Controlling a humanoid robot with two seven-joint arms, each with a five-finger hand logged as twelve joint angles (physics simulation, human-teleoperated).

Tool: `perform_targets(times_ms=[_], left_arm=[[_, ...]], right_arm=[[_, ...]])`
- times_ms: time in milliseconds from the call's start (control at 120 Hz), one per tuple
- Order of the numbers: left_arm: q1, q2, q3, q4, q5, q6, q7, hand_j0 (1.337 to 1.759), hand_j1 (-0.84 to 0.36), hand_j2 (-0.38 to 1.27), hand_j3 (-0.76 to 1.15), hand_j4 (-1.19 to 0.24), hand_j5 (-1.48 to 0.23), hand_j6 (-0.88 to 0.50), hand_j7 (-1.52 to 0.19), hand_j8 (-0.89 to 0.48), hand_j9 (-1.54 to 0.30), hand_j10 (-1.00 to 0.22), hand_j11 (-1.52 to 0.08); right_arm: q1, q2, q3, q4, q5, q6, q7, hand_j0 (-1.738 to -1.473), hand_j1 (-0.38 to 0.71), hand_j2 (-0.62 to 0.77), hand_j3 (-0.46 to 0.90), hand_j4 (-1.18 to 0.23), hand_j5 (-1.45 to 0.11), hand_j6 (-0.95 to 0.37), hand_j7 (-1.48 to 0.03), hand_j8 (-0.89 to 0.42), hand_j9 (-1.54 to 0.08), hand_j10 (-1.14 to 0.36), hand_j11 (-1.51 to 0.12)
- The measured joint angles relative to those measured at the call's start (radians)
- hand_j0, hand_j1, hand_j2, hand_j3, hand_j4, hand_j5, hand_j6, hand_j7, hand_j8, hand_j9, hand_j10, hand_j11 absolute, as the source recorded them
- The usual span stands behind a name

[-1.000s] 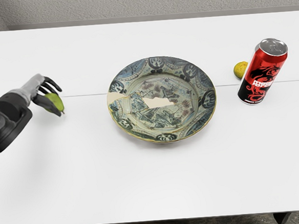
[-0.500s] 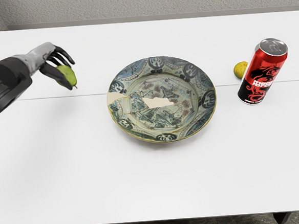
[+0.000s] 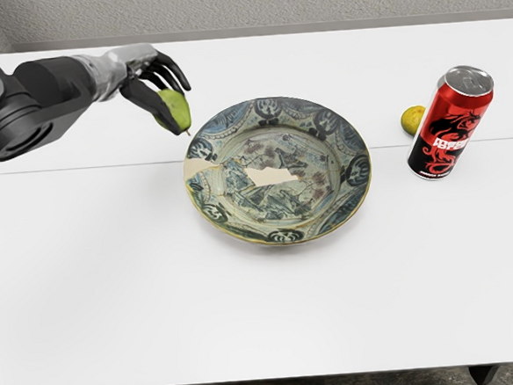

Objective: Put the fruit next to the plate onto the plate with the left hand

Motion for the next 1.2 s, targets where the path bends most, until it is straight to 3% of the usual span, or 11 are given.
perform_targets(times_ms=[542,708,875,908,1050,1200], left_arm=[[-0.026,-0.248,0.007,0.042,-0.067,-0.026,0.0,1.656,-0.33,0.66,0.0,-0.71,-1.02,-0.53,-0.97,-0.41,-0.99,-0.59,-0.98],[-0.028,-0.329,0.011,0.121,-0.057,-0.033,0.0,1.655,-0.32,0.69,0.0,-0.72,-1.02,-0.54,-0.99,-0.39,-1.0,-0.59,-0.99],[-0.027,-0.34,0.012,0.172,-0.052,-0.035,0.0,1.656,-0.3,0.64,0.0,-0.71,-0.99,-0.55,-0.98,-0.42,-0.97,-0.6,-0.97],[-0.025,-0.346,0.008,0.175,-0.052,-0.032,0.0,1.656,-0.28,0.61,0.0,-0.68,-0.94,-0.55,-0.92,-0.42,-0.92,-0.61,-0.92],[-0.021,-0.351,-0.012,0.182,-0.06,-0.003,0.0,1.657,-0.04,0.32,0.0,-0.4,-0.55,-0.34,-0.55,-0.28,-0.54,-0.37,-0.54],[-0.022,-0.359,-0.018,0.183,-0.065,0.005,0.0,1.658,0.12,0.16,0.0,-0.23,-0.31,-0.2,-0.3,-0.17,-0.3,-0.21,-0.3]], right_arm=[[0.0,0.0,-0.015,0.005,-0.003,0.001,0.0,-1.658,-0.35,0.0,0.0,0.0,0.0,0.0,0.0,0.0,0.0,0.0,0.0],[0.0,0.0,-0.016,0.006,-0.003,0.001,0.0,-1.658,-0.35,0.0,0.0,0.0,0.0,0.0,0.0,0.0,0.0,0.0,0.0],[0.0,0.0,-0.016,0.01,-0.003,0.002,0.0,-1.658,-0.35,0.0,0.0,0.0,0.0,0.0,0.0,0.0,0.0,0.0,0.0],[0.0,0.0,-0.016,0.011,-0.003,0.002,0.0,-1.658,-0.35,0.0,0.0,0.0,0.0,0.0,0.0,0.0,0.0,0.0,0.0],[0.0,0.0,-0.016,0.013,-0.003,0.002,0.0,-1.658,-0.35,0.0,0.0,0.0,0.0,0.0,0.0,0.0,0.0,0.0,0.0],[0.0,0.0,-0.016,0.014,-0.003,0.002,0.0,-1.658,-0.35,0.0,0.0,0.0,0.0,0.0,0.0,0.0,0.0,0.0,0.0]])
